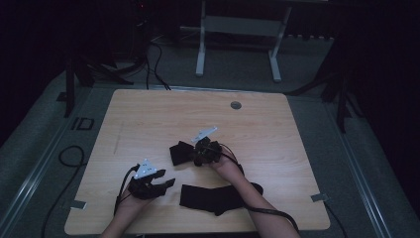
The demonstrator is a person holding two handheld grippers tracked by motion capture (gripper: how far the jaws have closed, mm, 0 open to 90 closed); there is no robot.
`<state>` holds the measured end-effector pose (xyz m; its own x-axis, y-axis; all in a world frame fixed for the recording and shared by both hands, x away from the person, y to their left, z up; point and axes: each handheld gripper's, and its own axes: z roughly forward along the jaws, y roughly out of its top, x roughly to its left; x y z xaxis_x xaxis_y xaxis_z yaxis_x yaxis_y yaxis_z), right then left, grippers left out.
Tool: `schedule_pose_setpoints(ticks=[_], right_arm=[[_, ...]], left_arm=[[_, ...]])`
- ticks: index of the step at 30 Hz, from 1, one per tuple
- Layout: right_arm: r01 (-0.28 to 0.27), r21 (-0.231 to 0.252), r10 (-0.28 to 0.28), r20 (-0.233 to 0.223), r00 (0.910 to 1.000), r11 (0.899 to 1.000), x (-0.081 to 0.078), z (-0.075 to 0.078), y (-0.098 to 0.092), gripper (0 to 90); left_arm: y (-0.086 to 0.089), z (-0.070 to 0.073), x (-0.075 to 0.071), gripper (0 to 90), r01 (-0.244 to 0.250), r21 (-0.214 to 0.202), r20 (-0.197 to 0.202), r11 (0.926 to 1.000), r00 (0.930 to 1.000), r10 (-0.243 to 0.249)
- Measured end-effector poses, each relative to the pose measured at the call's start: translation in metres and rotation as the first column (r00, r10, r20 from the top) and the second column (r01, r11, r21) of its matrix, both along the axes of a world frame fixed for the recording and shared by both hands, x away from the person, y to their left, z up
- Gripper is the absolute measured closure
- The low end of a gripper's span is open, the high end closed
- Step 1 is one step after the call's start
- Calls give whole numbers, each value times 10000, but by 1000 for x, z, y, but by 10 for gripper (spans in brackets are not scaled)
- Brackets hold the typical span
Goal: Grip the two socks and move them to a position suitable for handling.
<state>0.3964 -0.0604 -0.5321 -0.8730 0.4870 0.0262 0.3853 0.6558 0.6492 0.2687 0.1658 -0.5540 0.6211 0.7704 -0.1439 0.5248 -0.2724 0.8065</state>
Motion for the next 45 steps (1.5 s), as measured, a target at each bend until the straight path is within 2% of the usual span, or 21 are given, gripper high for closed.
schedule_pose_setpoints(ticks=[4,8,15,17,18,19,21,23,24,25,26,29,31,34,36,37,38,39,41,43,45], right_arm=[[-21,325,13,247,9997,9995,-12,15,-11,750],[-283,658,247,551,9982,9974,-25,28,-19,749],[-465,900,400,727,9966,9949,-37,37,-26,747],[-473,932,406,725,9965,9945,-38,38,-27,747],[-465,911,396,761,9963,9948,-38,38,-28,747],[-412,873,345,768,9965,9953,-38,37,-30,747],[-380,833,317,756,9966,9958,-38,37,-32,747],[-359,842,295,753,9967,9958,-37,36,-33,747],[-361,823,299,751,9967,9960,-37,36,-34,747],[-298,830,238,733,9970,9961,-37,34,-37,746],[-261,842,202,693,9974,9961,-37,33,-38,745],[-228,906,181,525,9985,9956,-36,30,-42,744],[-211,931,164,507,9986,9954,-37,28,-43,745],[-190,932,146,476,9988,9955,-38,27,-42,745],[-213,971,168,467,9988,9950,-38,28,-42,745],[-206,1001,156,512,9986,9948,-39,29,-42,745],[-209,1050,154,533,9985,9943,-39,30,-43,745],[-248,1086,187,569,9982,9938,-40,32,-43,745],[-343,1064,270,698,9972,9937,-42,36,-43,745],[-439,1061,357,785,9963,9934,-45,38,-43,745],[-534,1052,447,827,9956,9930,-48,39,-43,745]], left_arm=[[0,6,5,408,-195,-351,146,9992,9997,201],[-6,16,10,413,-74,-634,277,9980,9996,92],[-27,28,20,441,200,-162,558,9997,9983,-190],[-29,29,21,518,219,-70,580,9997,9981,-215],[-32,32,24,518,177,78,602,9998,9980,-181],[-33,32,24,615,179,102,639,9998,9978,-185],[-36,33,25,691,136,213,706,9997,9974,-151],[-38,33,26,829,167,241,772,9996,9968,-185],[-40,34,26,829,239,198,854,9995,9960,-255],[-42,34,25,871,231,311,926,9993,9954,-258],[-43,34,25,875,173,430,991,9989,9948,-215],[-42,34,25,879,141,318,919,9994,9956,-170],[-44,33,23,881,122,507,1015,9986,9947,-173],[-45,32,22,879,86,569,976,9983,9951,-141],[-42,32,22,860,61,207,924,9998,9957,-80],[-42,31,23,774,80,108,866,9999,9962,-90],[-41,31,24,626,157,85,661,9998,9977,-163],[-40,31,24,531,44,81,708,10000,9975,-49],[-36,31,25,484,-29,-83,651,10000,9979,34],[-34,32,24,461,-187,-143,800,9997,9966,198],[-32,34,25,441,-18,-439,703,9990,9975,49]])
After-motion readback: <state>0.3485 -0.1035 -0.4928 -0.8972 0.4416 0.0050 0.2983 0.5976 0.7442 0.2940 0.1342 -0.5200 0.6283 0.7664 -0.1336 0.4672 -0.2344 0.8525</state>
